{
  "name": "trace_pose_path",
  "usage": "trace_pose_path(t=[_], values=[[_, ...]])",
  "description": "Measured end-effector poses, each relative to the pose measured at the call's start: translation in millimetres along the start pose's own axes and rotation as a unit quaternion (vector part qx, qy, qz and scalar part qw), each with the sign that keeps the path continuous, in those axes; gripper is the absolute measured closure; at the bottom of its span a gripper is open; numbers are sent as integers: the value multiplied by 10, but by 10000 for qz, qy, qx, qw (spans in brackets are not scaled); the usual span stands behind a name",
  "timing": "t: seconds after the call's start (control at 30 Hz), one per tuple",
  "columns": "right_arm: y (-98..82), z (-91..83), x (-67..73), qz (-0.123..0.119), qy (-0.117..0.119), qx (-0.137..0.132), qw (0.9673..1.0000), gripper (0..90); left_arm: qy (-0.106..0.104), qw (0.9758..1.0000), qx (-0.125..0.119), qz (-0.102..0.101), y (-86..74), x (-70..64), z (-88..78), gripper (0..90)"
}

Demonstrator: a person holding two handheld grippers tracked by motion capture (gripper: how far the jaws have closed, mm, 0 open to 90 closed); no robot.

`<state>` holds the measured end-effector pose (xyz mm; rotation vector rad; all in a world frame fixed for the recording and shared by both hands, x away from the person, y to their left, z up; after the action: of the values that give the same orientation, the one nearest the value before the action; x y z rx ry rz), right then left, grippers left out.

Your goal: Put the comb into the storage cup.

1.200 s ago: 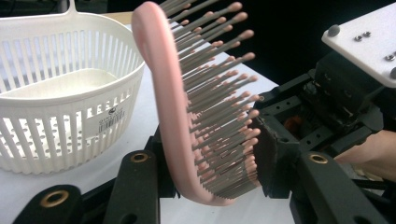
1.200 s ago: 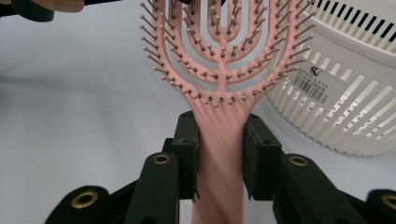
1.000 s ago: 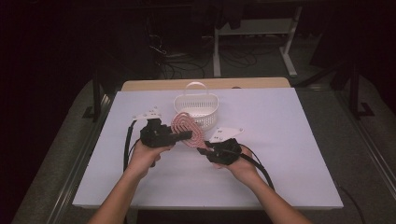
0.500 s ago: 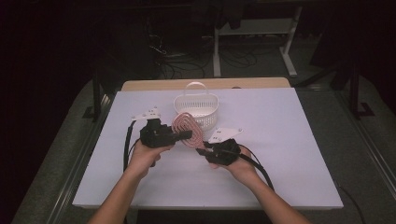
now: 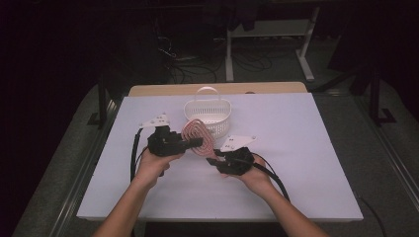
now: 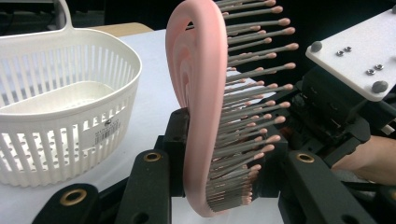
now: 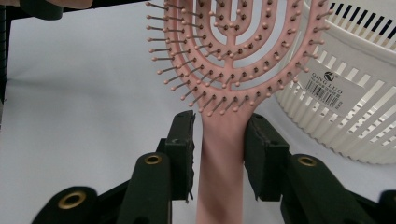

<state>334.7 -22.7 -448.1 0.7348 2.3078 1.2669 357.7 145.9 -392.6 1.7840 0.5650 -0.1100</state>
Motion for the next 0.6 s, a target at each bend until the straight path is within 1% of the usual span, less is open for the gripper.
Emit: trace_pose_path(t=[0.07, 0.2, 0.37, 0.43, 0.5, 0.6], values=[[1, -5, -2, 26, -2, -7, 10000, 602, 52, 10000, -19, 1, 3, 7, -13, 651], [2, -16, -12, 53, -10, -9, 10000, 576, 39, 10000, -74, 2, 15, 14, -36, 651], [-3, -55, -75, 198, -48, -39, 9998, 507, 97, 9998, -167, 8, 40, 44, -106, 652], [-13, -64, -104, 259, -82, -35, 9996, 473, 124, 9997, -186, 20, 47, 55, -129, 652], [-27, -72, -126, 336, -62, -13, 9994, 430, 150, 9996, -219, 5, 54, 63, -149, 652], [-63, -84, -161, 386, -102, 79, 9992, 354, 193, 9995, -244, 11, 60, 78, -178, 652]])
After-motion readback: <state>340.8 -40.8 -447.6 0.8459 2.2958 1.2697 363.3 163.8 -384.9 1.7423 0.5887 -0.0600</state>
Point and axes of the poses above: each handheld gripper's, and its own axes: z roughly forward along the jaws, y roughly out of its top, x roughly to its left, the point moved 5 cm from there along z, roughly forward along the jaws, and after that the axes turned 9 degrees about -y, right-handed, at the moved point
